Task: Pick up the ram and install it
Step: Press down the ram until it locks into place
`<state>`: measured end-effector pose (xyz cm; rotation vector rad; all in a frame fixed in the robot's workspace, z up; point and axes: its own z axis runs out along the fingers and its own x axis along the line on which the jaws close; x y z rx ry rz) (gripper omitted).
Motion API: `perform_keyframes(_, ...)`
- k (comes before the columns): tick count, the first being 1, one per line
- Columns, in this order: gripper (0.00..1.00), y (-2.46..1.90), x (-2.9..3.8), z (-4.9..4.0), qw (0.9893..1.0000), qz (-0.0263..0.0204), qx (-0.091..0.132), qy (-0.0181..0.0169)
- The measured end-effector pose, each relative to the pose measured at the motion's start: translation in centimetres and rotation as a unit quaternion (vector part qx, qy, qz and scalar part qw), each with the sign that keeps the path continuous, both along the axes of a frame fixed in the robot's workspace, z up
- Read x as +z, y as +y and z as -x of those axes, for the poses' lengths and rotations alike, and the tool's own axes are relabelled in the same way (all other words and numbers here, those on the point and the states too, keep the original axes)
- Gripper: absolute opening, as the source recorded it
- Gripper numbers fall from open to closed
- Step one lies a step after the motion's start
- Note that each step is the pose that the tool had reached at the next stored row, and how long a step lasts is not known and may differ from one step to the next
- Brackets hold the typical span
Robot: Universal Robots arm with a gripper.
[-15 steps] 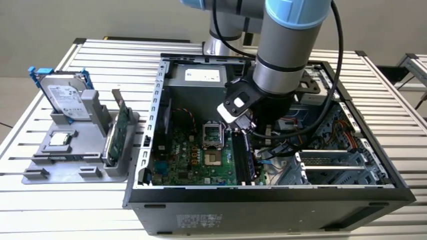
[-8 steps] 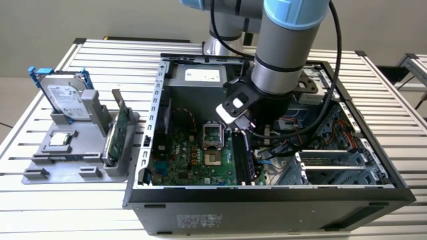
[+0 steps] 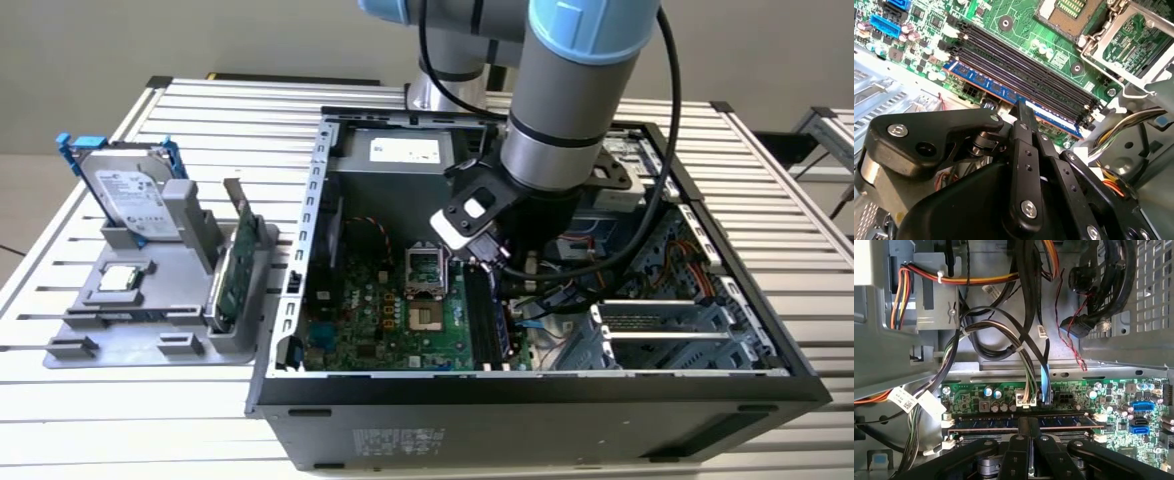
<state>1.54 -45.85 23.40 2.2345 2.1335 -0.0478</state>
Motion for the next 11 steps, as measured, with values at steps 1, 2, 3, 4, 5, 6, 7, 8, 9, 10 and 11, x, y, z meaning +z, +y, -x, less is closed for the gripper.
perform_keyframes(1, 0.0, 0.0, 0.0, 0.0, 1.0, 0.0, 0.0, 0.0001)
perform_keyframes(2, 0.0, 0.0, 0.0, 0.0, 1.0, 0.0, 0.0, 0.0001)
perform_keyframes(3, 0.0, 0.0, -0.01, 0.0, 1.0, -0.0001, 0.0, 0.0001)
perform_keyframes(4, 0.0, 0.0, -0.01, -0.01, 1.0, -0.0001, 0.0, 0.0001)
perform_keyframes(5, 0.0, 0.0, -0.01, -0.01, 1.0, -0.0001, 0.0, 0.0001)
perform_keyframes(6, 0.0, 0.0, -0.02, -0.01, 1.0, -0.0001, 0.0, 0.0001)
perform_keyframes(7, 0.0, 0.01, -0.06, -0.01, 1.0, -0.0002, 0.0, 0.0001)
perform_keyframes(8, 0.0, 0.01, -0.08, -0.01, 1.0, -0.0002, 0.0, 0.0)
perform_keyframes(9, 0.0, 0.0, -0.11, -0.01, 1.0, -0.0001, 0.0, 0.0001)
perform_keyframes(10, 0.0, 0.0, -0.13, -0.01, 1.0, -0.0001, 0.0, 0.0001)
perform_keyframes(11, 0.0, 0.0, -0.16, -0.01, 1.0, -0.0001, 0.0, 0.0001)
